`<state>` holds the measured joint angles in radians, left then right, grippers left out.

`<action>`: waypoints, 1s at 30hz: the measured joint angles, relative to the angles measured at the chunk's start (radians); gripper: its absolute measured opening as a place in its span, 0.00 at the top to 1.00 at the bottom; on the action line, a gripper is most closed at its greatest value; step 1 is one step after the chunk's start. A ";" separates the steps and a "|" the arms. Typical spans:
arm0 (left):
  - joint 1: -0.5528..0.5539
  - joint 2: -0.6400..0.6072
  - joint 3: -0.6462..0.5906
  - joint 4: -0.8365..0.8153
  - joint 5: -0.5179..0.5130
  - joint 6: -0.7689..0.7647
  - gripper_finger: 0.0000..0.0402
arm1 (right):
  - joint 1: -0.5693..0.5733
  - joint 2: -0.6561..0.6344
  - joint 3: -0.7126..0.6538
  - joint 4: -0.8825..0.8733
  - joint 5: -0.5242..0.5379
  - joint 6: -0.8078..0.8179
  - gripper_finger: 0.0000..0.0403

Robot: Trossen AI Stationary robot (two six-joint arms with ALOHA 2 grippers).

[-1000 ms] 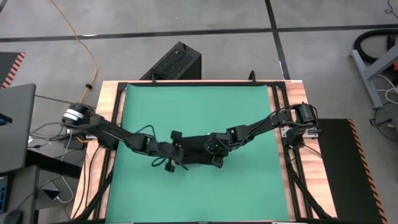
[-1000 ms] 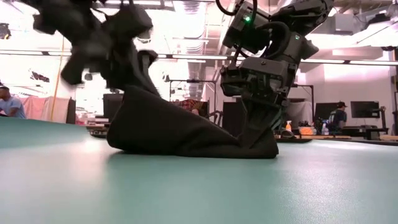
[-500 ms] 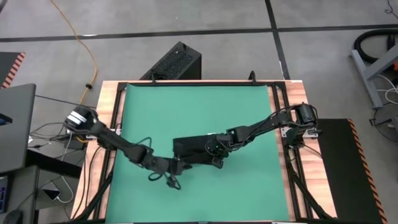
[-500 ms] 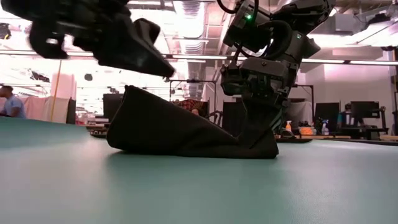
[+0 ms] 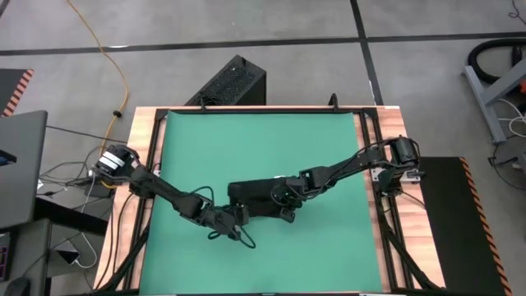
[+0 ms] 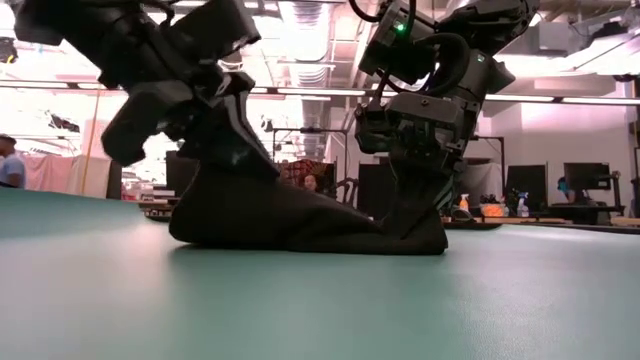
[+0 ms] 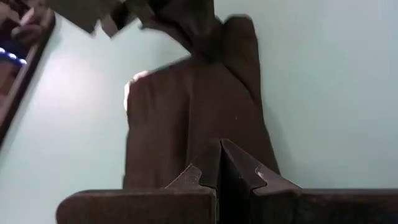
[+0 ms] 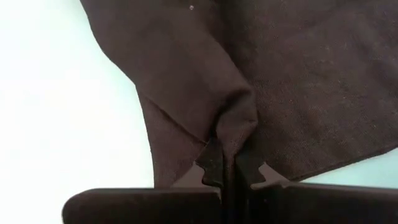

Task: Roll towel into tight, uniform cylinder
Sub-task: Roll the black towel

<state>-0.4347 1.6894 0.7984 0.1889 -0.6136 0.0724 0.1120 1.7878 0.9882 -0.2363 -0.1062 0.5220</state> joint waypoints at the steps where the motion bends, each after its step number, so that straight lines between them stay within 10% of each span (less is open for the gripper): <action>1: 0.000 0.000 -0.005 -0.004 0.004 -0.011 1.00 | 0.000 0.000 0.000 -0.002 0.000 0.000 0.96; 30: -0.002 0.000 -0.063 -0.074 0.034 -0.192 1.00 | 0.115 -0.138 -0.002 0.001 0.109 -0.237 0.73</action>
<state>-0.4370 1.6894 0.7349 0.1147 -0.5797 -0.1191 0.2274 1.6494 0.9863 -0.2356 0.0030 0.2851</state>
